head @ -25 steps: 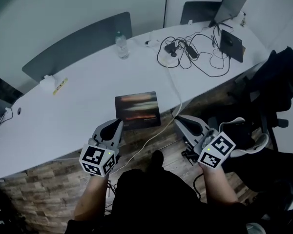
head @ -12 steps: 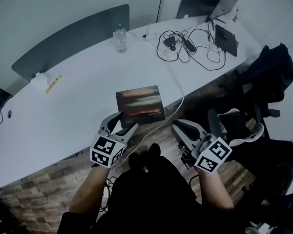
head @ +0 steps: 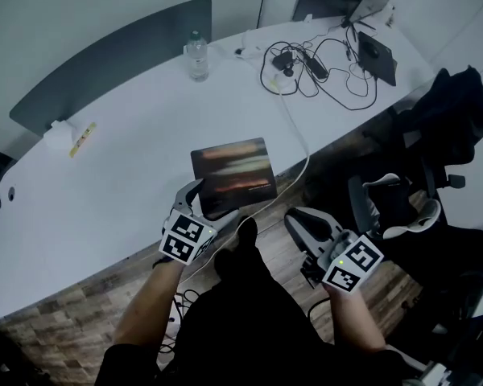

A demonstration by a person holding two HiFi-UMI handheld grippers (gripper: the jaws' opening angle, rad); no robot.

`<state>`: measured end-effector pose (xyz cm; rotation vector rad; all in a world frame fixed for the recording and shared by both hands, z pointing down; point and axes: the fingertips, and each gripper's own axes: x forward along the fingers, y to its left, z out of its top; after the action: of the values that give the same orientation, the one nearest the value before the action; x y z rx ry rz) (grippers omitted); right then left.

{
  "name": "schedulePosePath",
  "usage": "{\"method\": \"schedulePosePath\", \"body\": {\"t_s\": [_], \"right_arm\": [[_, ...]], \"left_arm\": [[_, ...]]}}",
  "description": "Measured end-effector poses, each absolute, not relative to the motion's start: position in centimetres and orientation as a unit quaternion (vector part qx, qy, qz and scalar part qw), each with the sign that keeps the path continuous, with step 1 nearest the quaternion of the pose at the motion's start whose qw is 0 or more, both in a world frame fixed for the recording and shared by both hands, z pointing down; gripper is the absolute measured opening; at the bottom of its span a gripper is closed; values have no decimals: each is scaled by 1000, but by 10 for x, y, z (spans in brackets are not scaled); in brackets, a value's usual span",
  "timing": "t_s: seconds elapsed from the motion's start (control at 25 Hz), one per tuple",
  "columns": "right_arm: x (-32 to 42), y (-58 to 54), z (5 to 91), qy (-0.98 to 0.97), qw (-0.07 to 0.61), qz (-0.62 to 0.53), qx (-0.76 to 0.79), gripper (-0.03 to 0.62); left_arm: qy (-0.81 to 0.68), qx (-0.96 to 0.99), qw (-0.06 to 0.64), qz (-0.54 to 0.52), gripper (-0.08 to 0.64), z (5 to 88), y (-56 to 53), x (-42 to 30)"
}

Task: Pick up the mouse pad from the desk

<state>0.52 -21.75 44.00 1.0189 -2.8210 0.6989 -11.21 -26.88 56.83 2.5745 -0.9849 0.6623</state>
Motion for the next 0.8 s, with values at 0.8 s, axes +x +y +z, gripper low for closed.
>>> {"method": "schedulePosePath", "body": {"t_s": [0.8], "right_arm": [[12, -257, 511, -908, 47, 287, 302, 44]], "left_arm": [[-281, 880, 165, 345, 588, 695, -333, -79]]}}
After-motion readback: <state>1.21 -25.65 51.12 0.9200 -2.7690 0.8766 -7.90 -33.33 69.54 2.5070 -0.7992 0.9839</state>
